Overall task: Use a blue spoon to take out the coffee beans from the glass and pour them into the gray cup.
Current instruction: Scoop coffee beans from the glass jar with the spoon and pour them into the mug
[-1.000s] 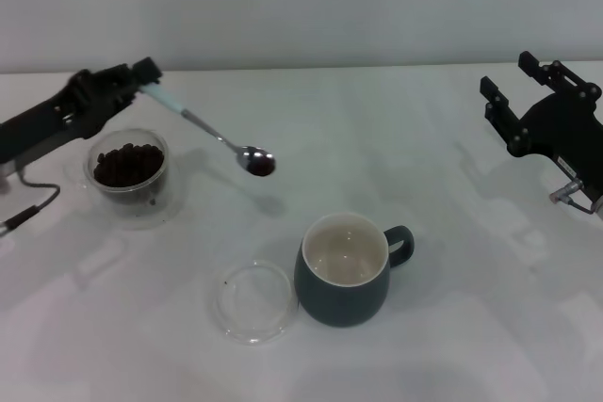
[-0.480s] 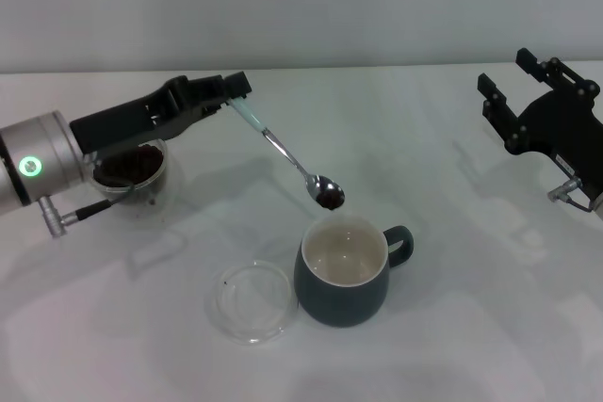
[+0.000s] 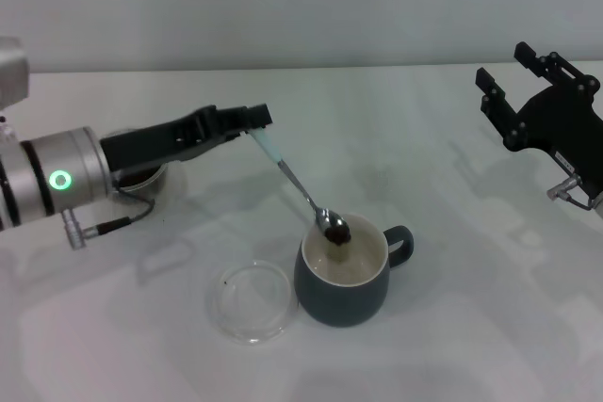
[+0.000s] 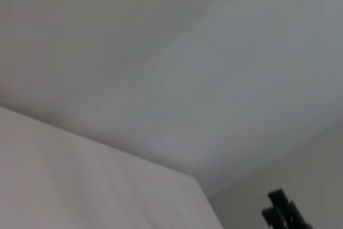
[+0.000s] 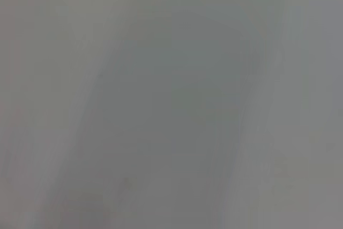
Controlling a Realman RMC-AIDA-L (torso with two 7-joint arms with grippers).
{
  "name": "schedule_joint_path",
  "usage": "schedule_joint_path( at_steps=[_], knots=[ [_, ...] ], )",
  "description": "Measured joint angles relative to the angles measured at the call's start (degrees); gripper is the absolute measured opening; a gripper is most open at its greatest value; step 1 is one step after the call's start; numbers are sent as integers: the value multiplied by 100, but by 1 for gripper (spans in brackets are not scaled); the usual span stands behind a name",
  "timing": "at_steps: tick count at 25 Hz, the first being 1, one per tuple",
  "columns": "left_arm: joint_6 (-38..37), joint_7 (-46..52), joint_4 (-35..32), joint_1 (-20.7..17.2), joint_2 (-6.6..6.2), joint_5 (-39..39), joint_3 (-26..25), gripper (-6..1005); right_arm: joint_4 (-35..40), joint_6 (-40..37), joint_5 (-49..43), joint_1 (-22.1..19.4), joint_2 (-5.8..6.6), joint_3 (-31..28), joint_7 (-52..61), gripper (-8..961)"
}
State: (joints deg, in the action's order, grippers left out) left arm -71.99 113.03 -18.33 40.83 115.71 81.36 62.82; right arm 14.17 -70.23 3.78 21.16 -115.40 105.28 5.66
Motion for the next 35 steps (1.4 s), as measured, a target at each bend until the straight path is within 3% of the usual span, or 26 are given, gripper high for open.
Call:
schedule_joint_path(
  at_steps=[15, 30, 35],
  knots=[
    [532, -337, -713, 225, 308, 1161, 129, 128, -29, 39, 24, -17, 0, 98, 110, 532],
    [143, -513, -1243, 201, 294, 868, 113, 128, -5, 2, 36, -36, 0, 72, 181, 532],
    [-24, -516, -1623, -13, 252, 645, 90, 127, -2, 29, 36, -24, 0, 48, 188, 532]
  ],
)
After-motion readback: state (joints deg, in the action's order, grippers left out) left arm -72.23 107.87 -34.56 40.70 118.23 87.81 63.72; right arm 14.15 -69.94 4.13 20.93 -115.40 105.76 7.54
